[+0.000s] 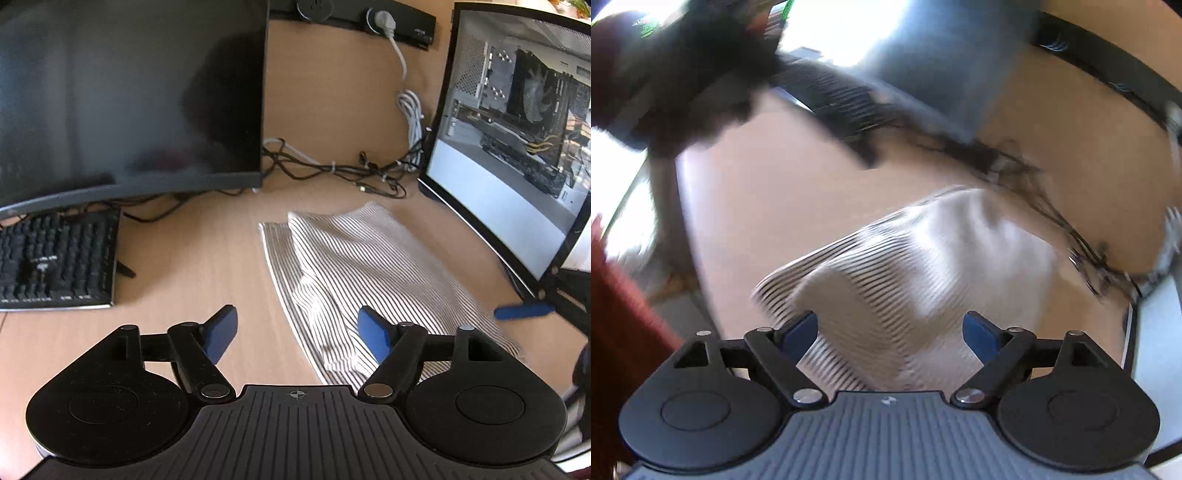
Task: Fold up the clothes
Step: 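Grasp the sweater's folded end with the right tool and roll it over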
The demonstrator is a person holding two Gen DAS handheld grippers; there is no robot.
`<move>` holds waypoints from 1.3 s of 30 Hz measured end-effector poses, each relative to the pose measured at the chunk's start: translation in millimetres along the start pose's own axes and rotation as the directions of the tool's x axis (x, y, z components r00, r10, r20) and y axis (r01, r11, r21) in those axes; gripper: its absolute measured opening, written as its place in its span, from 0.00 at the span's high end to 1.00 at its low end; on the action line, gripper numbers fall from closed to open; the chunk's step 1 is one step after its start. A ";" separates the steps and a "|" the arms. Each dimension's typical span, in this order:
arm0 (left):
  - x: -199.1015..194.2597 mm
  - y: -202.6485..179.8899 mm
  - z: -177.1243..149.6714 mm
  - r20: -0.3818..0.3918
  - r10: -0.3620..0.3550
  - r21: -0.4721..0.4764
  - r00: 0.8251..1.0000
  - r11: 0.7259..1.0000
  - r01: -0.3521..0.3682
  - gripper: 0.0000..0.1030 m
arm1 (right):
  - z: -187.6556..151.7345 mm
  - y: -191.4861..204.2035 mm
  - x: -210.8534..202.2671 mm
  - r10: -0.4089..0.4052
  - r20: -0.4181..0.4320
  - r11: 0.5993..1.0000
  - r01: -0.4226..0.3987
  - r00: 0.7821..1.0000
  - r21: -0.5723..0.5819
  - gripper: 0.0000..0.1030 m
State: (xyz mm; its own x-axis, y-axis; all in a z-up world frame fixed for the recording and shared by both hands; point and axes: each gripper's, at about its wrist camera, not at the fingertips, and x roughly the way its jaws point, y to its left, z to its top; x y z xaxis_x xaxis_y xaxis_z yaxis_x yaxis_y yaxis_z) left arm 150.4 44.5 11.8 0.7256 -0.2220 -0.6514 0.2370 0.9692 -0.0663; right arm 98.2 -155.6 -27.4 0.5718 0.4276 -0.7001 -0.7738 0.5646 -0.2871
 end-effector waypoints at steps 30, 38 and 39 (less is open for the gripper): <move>29.6 -88.8 -83.4 -0.025 -0.134 0.505 0.991 0.854 0.128 0.06 | 9.2 -23.7 31.2 0.106 -0.097 0.931 -0.065 0.990 0.359 0.42; 49.6 -75.3 -55.2 -0.093 -0.257 0.277 0.962 0.921 0.273 0.06 | -3.2 7.6 18.4 -0.114 -0.058 0.992 0.117 0.992 0.038 0.24; 52.3 -72.1 -51.5 -0.103 -0.273 0.236 0.957 0.928 0.290 0.06 | -4.3 11.5 23.9 -0.143 -0.047 0.990 0.144 0.989 0.002 0.24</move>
State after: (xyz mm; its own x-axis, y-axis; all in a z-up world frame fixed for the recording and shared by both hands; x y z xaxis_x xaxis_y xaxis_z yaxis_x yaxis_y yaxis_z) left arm 138.0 -31.5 -56.4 0.5628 -0.4656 -0.6830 0.5826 0.8096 -0.0717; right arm 101.8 -141.9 -50.2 0.6633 0.3086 -0.6817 -0.6831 0.6217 -0.3832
